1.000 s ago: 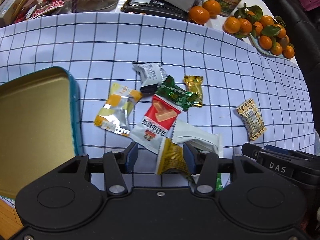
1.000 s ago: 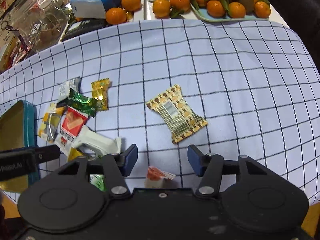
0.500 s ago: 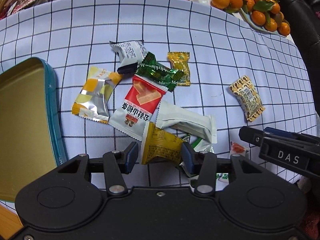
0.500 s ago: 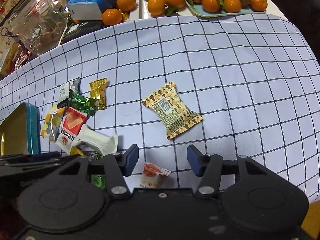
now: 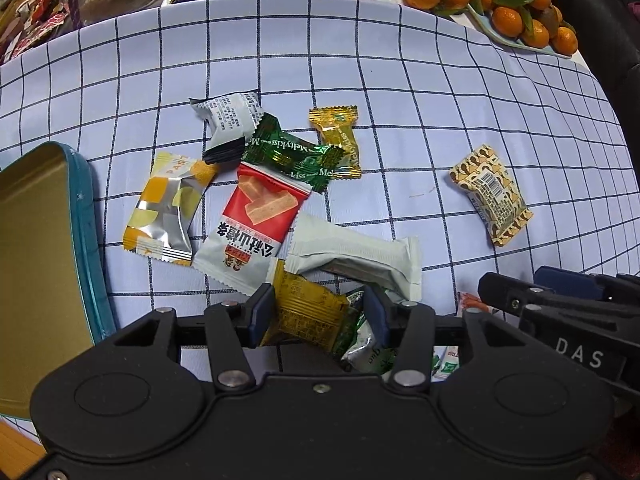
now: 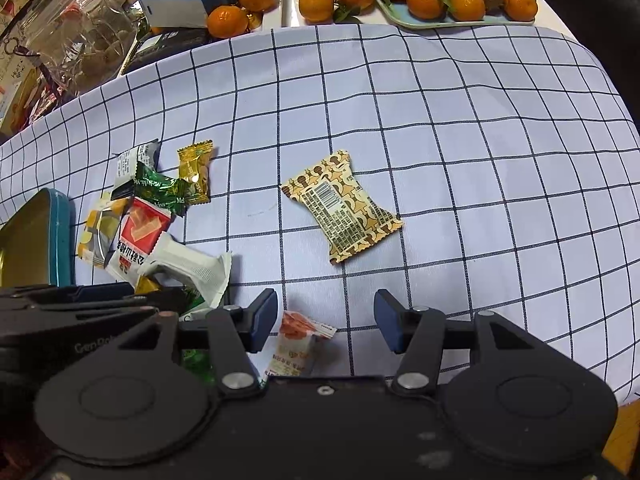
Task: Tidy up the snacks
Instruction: 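Move the right tool toward the small white packet while the left tool approaches the red packet, then close the right gripper on the small white packet while the left gripper grasps the red packet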
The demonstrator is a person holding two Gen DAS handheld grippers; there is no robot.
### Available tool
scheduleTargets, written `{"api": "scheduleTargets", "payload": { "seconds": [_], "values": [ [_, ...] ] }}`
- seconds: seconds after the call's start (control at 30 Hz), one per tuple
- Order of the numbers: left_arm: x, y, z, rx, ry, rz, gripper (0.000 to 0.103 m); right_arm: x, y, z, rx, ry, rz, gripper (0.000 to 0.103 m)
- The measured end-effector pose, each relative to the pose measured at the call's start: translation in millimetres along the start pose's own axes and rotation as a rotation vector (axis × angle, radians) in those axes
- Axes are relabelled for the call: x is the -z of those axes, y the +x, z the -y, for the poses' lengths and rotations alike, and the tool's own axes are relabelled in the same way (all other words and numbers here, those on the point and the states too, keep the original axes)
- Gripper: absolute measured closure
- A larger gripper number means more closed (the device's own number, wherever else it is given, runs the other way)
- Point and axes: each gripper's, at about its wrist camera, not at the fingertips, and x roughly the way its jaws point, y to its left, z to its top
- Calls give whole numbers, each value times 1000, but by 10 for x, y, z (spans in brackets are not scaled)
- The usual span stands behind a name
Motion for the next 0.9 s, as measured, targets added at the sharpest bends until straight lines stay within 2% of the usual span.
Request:
{"api": "scheduleTargets", "payload": {
  "seconds": [0.33, 0.57, 0.67, 0.77, 0.9],
  "values": [
    [-2, -18, -57, 24, -15, -6, 48, 108, 80, -55, -40, -32, -84, 46],
    [17, -110, -120, 40, -32, 1, 48, 192, 197, -229, 2, -105, -98, 46],
    [15, -142, -135, 50, -31, 7, 48, 202, 194, -276, 23, -135, -77, 50],
    [-21, -174, -151, 57, -36, 20, 48, 200, 175, -295, 39, -162, -44, 71],
    [-104, -234, -248, 67, -68, 48, 48, 181, 122, -275, 62, -176, 1, 74]
  ]
}}
